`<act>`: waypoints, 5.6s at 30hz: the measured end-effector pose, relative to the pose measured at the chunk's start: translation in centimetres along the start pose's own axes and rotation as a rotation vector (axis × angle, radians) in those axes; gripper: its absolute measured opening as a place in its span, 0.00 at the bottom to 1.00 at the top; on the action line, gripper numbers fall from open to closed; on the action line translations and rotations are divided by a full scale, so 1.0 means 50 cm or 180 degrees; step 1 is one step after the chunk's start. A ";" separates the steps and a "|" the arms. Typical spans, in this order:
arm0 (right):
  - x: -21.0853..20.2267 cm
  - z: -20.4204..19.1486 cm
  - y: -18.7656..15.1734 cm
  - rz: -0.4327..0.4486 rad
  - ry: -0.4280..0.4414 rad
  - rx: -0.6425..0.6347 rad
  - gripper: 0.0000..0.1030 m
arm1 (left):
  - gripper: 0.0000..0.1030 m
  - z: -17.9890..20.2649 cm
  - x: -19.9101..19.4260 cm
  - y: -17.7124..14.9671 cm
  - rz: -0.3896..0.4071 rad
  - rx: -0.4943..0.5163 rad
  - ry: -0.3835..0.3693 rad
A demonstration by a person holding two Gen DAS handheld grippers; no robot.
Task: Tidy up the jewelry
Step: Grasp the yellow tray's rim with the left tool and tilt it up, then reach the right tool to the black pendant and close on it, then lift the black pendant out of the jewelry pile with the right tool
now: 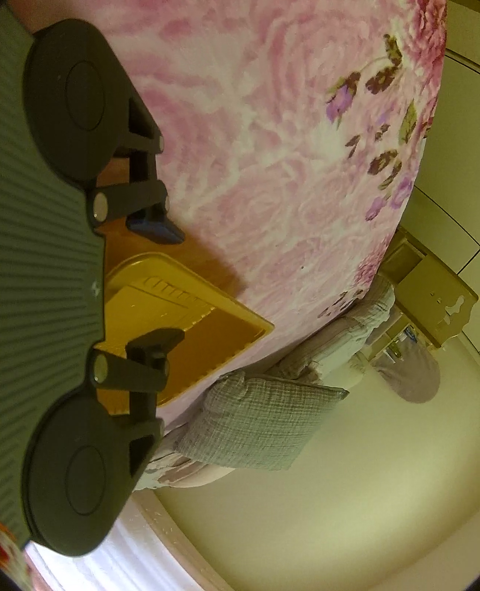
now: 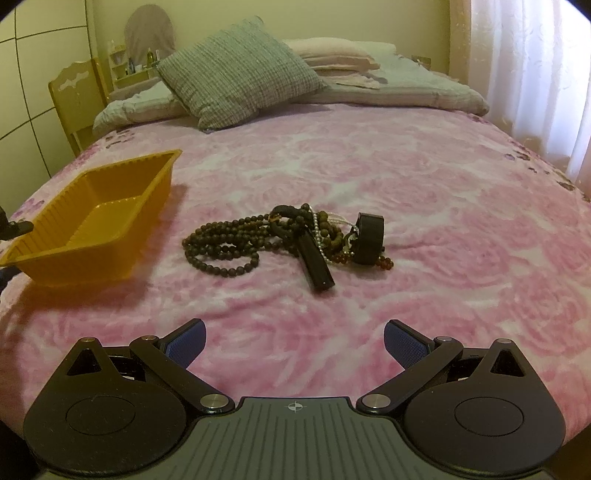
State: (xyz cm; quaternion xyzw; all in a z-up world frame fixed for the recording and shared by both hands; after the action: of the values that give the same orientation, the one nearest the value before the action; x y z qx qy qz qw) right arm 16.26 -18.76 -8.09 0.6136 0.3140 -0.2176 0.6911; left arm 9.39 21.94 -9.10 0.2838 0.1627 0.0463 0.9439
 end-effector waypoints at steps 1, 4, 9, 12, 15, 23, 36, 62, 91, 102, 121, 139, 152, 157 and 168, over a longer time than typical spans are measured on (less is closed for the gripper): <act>0.003 -0.001 0.000 -0.0007 -0.0001 -0.0006 0.99 | 0.39 -0.001 0.005 0.002 -0.0002 0.0007 0.0003; 0.011 -0.003 -0.004 -0.0040 -0.0006 -0.0023 0.99 | 0.32 -0.001 0.013 0.001 -0.0004 0.0023 -0.0002; 0.022 -0.006 -0.005 -0.0068 0.0010 -0.0019 0.99 | 0.23 0.001 0.020 -0.002 -0.0019 0.0066 0.0015; 0.024 -0.006 -0.004 -0.0063 0.0007 -0.0014 0.99 | 0.15 0.003 0.018 0.001 -0.0027 0.0169 0.0092; 0.027 -0.005 -0.001 -0.0054 0.0011 0.0008 0.99 | 0.10 0.010 0.017 0.003 -0.0115 0.0323 0.0134; 0.041 0.008 0.014 0.0065 0.0037 0.0139 0.99 | 0.07 0.081 0.013 0.020 -0.0418 0.1136 0.0079; 0.133 0.020 0.059 0.0172 0.0151 0.0125 0.45 | 0.06 0.135 -0.010 0.036 -0.0790 0.2110 0.0043; 0.057 -0.078 0.123 0.0380 0.0602 0.0160 0.18 | 0.07 0.139 0.001 0.031 -0.0867 0.2306 0.0143; 0.065 -0.245 0.157 0.0485 0.1041 -0.0072 0.43 | 0.05 0.127 0.005 0.023 -0.0925 0.2275 0.0170; 0.120 -0.005 0.134 0.0486 0.0072 0.0241 0.43 | 0.05 0.134 0.004 0.022 -0.0898 0.2278 0.0158; 0.149 0.082 0.099 0.0509 -0.0297 0.0100 0.43 | 0.05 0.144 0.002 0.023 -0.0867 0.2308 0.0152; 0.152 0.103 0.107 0.0535 -0.0418 0.0012 0.21 | 0.05 0.142 0.003 0.027 -0.0866 0.2297 0.0156; 0.089 0.127 0.144 0.0885 -0.0569 0.0010 0.20 | 0.05 0.144 0.000 0.028 -0.0861 0.2281 0.0147; 0.068 0.129 0.163 0.0953 -0.0163 0.0293 0.20 | 0.05 0.144 0.000 0.027 -0.0859 0.2277 0.0147; 0.027 0.059 0.158 0.1179 0.0030 -0.0204 0.20 | 0.05 0.144 -0.001 0.027 -0.0856 0.2271 0.0143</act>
State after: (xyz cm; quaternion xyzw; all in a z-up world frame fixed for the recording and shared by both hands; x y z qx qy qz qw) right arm 23.12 -20.34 -3.29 0.6397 0.2057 -0.0736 0.7370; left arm 11.77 19.33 -2.68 0.5695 0.2250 -0.1313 0.7796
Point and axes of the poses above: each gripper's, at about its wrist camera, not at the fingertips, and x roughly the way its jaws point, z to its right, y to its top, the point moved 9 cm from there along x, roughly the way its jaws point, and after that the axes turned 14 degrees about -y, right-handed, at the moved point
